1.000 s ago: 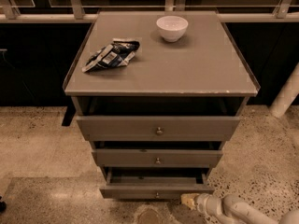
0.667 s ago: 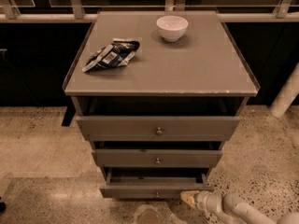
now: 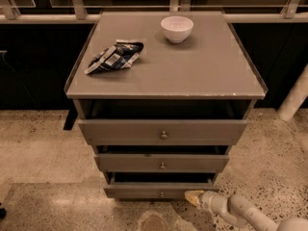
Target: Close bottom drawer
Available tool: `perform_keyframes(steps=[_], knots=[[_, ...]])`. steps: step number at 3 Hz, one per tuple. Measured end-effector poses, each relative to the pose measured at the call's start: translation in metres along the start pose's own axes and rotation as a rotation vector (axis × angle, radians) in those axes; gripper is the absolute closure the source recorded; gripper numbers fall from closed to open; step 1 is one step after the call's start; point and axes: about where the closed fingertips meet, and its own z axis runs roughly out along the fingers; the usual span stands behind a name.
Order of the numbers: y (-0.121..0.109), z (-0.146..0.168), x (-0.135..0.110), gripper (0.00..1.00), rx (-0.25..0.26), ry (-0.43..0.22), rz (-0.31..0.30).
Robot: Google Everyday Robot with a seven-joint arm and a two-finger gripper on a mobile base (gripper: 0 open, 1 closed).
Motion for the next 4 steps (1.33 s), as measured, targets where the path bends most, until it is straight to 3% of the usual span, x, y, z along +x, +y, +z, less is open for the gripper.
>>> perform_keyframes(steps=[4], knots=[[-0.017,0.026,-0.033,1.00,-0.035,-0.087,-0.052]])
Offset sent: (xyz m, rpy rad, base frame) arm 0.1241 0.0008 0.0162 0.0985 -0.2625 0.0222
